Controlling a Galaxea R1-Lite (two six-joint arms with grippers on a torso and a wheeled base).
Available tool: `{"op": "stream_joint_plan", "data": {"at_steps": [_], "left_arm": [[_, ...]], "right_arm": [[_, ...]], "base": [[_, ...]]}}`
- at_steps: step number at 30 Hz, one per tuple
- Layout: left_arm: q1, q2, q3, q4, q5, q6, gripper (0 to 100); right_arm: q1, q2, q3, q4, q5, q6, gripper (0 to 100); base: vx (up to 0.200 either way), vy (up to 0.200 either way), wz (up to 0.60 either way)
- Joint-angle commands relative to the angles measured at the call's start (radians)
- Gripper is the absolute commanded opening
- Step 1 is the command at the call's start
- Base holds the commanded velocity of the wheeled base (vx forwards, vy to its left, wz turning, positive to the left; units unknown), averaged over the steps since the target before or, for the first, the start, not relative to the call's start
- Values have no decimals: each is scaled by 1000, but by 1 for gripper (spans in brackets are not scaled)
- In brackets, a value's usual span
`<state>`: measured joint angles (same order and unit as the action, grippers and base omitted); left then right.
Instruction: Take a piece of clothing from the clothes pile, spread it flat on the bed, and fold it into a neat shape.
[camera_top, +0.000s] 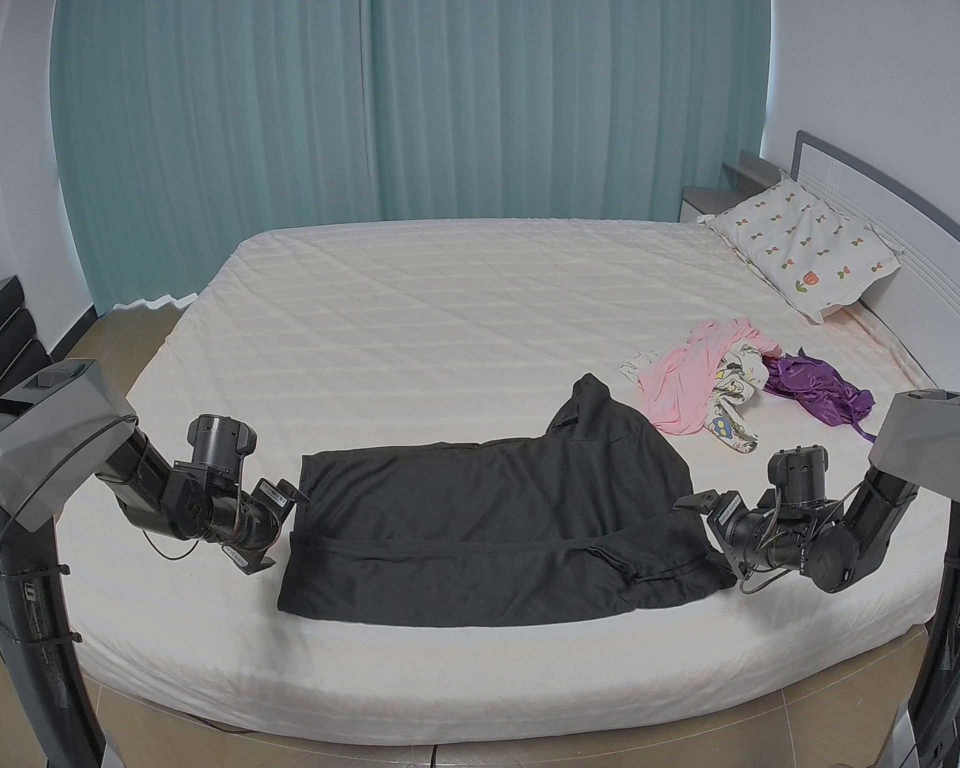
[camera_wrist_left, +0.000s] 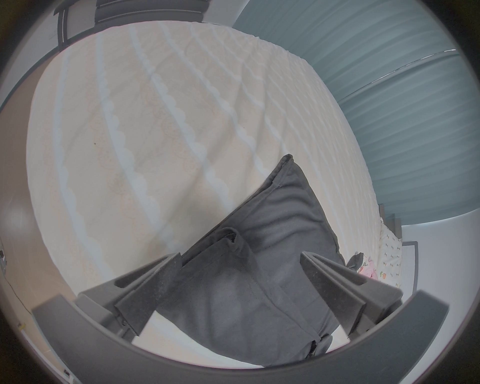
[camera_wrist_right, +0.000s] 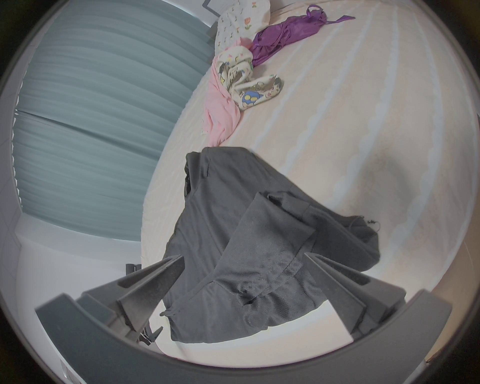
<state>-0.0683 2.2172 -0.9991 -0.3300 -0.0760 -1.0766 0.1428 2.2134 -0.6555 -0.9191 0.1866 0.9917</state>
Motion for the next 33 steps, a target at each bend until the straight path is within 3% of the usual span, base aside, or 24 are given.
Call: {"op": "stream_joint_plan", "data": {"at_steps": [1, 13, 23, 33], "left_arm": [[1, -19, 57, -35, -5, -5, 100], [2, -10, 74, -81, -4, -5, 100], [2, -8, 70, -81, -4, -3, 100], [2, -8, 70, -81, -4, -5, 100]], "right_arm": [[31, 17, 31, 2, -12, -2, 100], [107, 112, 14, -14, -102, -81, 100], [123, 157, -29, -24, -164, -93, 100], [123, 193, -79, -60, -176, -94, 100]], "base": [[0, 0, 0], [0, 0, 0], [0, 0, 0], [0, 0, 0]]}}
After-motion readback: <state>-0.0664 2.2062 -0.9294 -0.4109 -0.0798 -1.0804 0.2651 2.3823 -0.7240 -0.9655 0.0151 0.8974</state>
